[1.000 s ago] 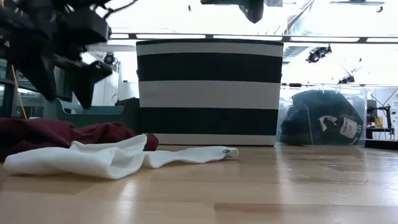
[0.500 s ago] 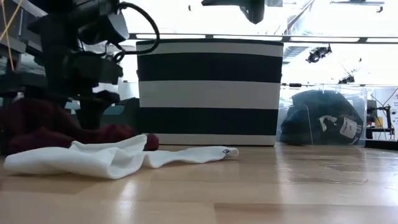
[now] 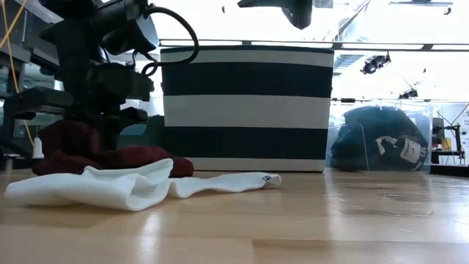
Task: Pick & Place Cloths
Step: Put the red underwear into the transparent bin
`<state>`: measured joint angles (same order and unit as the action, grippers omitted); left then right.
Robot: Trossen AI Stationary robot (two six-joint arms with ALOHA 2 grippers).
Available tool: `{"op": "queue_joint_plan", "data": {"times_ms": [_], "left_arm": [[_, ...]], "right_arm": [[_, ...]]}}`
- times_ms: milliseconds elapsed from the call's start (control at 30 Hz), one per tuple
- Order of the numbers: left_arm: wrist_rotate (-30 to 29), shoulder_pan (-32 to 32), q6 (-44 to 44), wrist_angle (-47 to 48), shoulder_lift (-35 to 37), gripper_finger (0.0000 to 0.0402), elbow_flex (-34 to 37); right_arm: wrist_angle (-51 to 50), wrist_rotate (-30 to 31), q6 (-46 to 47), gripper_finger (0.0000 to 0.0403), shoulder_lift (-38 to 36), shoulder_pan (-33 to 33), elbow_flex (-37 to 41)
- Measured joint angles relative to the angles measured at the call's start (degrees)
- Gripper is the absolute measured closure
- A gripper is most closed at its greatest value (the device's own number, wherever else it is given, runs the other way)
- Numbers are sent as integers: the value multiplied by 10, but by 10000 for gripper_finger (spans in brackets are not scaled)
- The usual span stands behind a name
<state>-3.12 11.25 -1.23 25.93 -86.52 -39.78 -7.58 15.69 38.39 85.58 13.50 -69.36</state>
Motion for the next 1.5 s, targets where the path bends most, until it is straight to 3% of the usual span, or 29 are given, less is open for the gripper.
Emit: {"op": "queue_joint_plan", "data": {"times_ms": [300,533,667,800,1067,1500], "left_arm": [[0,0,11,26,78,396,-6],[-45,0,15,40,161,396,-80],[-92,0,11,36,186,397,-137],[-128,0,-18,37,192,397,-185],[-202,0,-46,31,191,397,-215],[-218,0,-60,-45,188,398,-215]], "right_arm": [[-76,-17,40,174,0,17,0],[-76,46,18,174,0,46,0],[-48,92,-24,174,0,57,0],[41,119,-109,174,0,60,0],[173,164,-306,174,5,56,0],[230,112,-327,174,39,10,0]]}}
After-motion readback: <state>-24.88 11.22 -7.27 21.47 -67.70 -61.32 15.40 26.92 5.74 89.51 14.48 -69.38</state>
